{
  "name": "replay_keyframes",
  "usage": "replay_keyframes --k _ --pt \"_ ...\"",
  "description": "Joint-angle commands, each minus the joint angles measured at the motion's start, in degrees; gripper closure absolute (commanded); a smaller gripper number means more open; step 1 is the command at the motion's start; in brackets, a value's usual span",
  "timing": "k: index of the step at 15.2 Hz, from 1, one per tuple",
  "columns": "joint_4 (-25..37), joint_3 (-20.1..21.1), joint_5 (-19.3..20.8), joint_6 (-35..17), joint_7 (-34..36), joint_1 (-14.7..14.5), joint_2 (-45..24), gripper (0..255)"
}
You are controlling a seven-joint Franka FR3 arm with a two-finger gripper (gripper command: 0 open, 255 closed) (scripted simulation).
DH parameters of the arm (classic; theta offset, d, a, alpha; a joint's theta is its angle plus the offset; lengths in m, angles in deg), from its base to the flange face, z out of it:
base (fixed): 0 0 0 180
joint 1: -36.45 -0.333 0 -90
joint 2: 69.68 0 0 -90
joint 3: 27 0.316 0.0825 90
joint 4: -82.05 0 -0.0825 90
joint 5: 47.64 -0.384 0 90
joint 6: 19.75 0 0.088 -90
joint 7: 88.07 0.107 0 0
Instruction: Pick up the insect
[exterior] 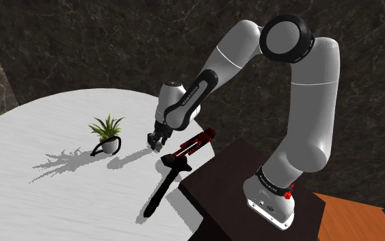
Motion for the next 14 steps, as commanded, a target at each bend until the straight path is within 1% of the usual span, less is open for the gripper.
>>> replay_keyframes --k 1,14 --pt "0.05 -0.04 0.01 0.11 -0.02 0.02 -0.15 255" --pt "-2.13 2.71 -2.74 8.21 -1.43 2.21 10.18 255"
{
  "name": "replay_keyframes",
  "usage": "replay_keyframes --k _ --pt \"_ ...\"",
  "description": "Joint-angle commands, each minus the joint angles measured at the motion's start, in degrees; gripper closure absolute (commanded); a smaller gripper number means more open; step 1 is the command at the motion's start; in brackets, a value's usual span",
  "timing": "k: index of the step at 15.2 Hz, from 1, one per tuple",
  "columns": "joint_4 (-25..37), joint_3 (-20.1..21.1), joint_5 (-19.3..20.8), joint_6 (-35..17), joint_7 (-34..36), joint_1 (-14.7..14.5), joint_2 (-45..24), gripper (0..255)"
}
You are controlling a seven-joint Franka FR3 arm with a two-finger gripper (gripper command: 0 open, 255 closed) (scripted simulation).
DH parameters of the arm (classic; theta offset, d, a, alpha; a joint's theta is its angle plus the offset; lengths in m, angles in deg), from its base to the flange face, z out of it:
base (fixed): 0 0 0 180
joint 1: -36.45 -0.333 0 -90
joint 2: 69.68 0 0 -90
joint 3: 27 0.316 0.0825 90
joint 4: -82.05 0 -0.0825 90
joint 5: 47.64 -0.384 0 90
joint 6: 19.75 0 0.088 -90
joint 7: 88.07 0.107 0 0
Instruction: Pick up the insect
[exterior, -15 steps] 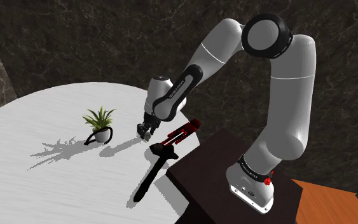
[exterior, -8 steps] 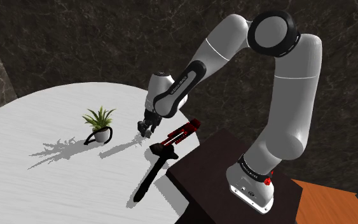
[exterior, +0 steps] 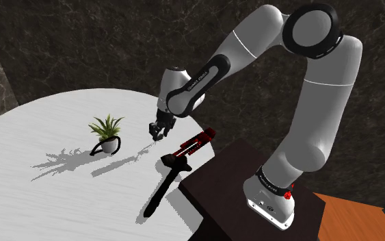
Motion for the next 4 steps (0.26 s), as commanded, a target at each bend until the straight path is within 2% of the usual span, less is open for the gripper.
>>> replay_keyframes --k 1,4 --pt "-0.27 0.39 -0.49 1.26 -0.17 0.21 1.53 255" --pt "-0.34 0.58 -0.78 2.04 -0.33 0.36 2.4 255"
